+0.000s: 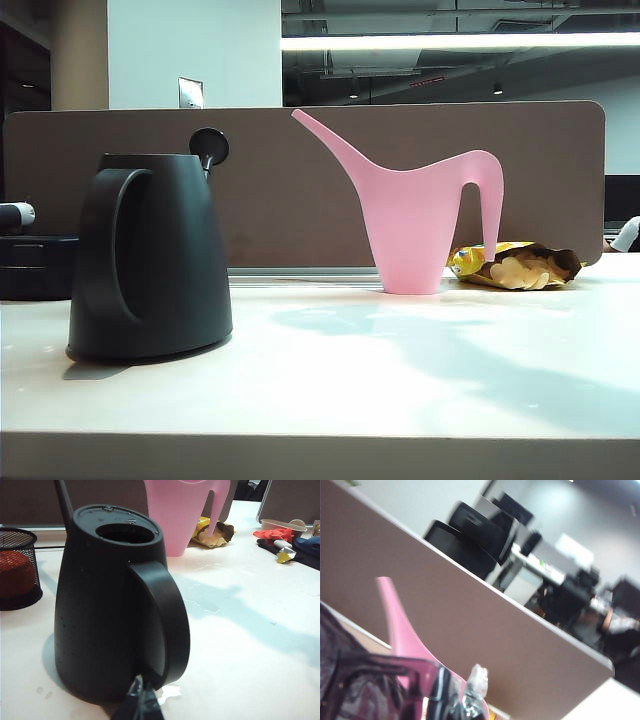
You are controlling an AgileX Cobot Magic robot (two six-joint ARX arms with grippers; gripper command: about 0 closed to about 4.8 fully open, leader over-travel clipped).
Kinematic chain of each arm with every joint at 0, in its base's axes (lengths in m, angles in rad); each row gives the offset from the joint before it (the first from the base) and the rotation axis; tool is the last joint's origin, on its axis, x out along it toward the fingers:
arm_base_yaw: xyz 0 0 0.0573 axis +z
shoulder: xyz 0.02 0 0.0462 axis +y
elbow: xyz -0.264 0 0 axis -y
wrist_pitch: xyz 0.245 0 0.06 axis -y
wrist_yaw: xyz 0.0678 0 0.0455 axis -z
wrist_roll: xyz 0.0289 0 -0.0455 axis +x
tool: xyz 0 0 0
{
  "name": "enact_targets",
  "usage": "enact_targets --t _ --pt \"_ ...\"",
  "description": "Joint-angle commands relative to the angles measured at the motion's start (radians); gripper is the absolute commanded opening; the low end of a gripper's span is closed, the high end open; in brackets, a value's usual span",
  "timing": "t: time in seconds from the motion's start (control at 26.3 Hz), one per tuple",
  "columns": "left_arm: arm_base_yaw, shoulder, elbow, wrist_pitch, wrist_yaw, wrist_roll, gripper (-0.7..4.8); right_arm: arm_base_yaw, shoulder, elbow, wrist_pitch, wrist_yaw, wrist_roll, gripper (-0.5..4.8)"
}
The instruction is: Pour the water from the cup into the kettle.
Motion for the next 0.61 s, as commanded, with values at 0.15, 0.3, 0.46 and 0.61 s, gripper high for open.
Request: enact_targets --t 0.15,0.3,0.46,0.61 --pt "0.000 0.001 0.003 0.012 0.006 0.000 -0.05 -0.193 -0.182 -0.288 0.038 -0.133 0.336 -0.06" --pt "0.000 0.001 0.003 0.003 0.007 0.000 -0.05 -0.246 -0.246 -0.511 0.216 -0.168 0.499 -0.06" --pt "0.000 0.001 0.003 -0.021 0.007 0.000 -0.05 -0.265 -0.248 -0.698 0.444 -0.202 0.628 -0.06" --pt "0.000 0.001 0.002 -0.043 0.007 0.000 -0.05 -0.285 -0.212 -0.881 0.647 -0.204 0.766 -0.06"
